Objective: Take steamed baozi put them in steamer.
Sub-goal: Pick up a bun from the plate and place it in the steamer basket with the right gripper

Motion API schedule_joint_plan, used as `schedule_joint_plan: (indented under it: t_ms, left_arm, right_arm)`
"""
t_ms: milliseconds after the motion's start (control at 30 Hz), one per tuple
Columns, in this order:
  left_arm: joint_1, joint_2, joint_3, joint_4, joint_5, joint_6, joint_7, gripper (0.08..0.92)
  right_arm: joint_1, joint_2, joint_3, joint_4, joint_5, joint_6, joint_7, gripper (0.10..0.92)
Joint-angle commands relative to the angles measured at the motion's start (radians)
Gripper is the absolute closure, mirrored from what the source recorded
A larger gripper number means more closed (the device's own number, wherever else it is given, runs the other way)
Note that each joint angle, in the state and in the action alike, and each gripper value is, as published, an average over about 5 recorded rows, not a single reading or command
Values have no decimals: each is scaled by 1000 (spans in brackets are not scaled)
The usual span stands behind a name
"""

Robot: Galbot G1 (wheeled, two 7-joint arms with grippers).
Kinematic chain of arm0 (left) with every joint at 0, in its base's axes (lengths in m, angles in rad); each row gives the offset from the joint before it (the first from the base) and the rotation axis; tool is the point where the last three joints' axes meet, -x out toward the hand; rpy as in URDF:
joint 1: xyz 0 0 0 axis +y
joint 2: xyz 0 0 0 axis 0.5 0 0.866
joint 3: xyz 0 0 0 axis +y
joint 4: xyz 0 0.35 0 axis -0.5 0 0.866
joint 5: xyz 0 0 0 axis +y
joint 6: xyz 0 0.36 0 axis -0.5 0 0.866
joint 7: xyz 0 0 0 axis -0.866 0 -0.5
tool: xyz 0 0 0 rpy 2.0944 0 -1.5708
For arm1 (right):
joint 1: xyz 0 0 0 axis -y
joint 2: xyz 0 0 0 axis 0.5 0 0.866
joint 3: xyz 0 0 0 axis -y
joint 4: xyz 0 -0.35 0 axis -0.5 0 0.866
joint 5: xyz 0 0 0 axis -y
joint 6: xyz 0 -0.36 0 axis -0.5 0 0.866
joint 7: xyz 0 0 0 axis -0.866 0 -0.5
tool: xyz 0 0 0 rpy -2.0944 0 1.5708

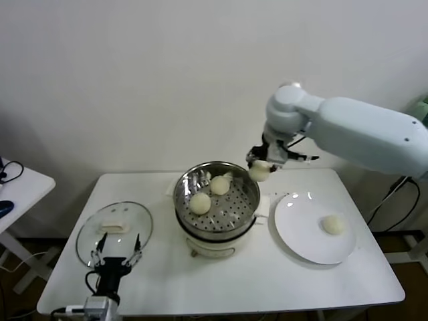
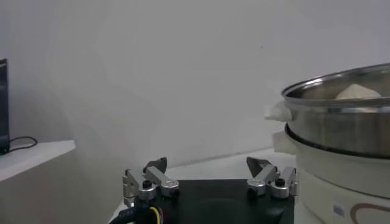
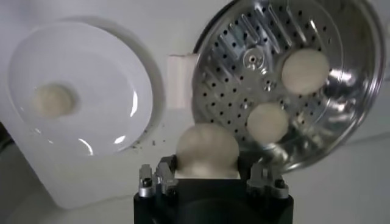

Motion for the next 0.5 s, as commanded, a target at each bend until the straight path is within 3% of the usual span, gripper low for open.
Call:
schedule_joint_plan:
  t_ms: [33, 500]
  left_arm:
    - [19, 3, 0, -29, -15, 9, -1, 177]
    - [56, 14, -1, -30, -19, -1, -1, 177]
  right_arm:
    - [-128, 195, 16, 44, -158, 59, 2, 370]
    - [-156, 228, -46, 49, -134, 80, 6, 365]
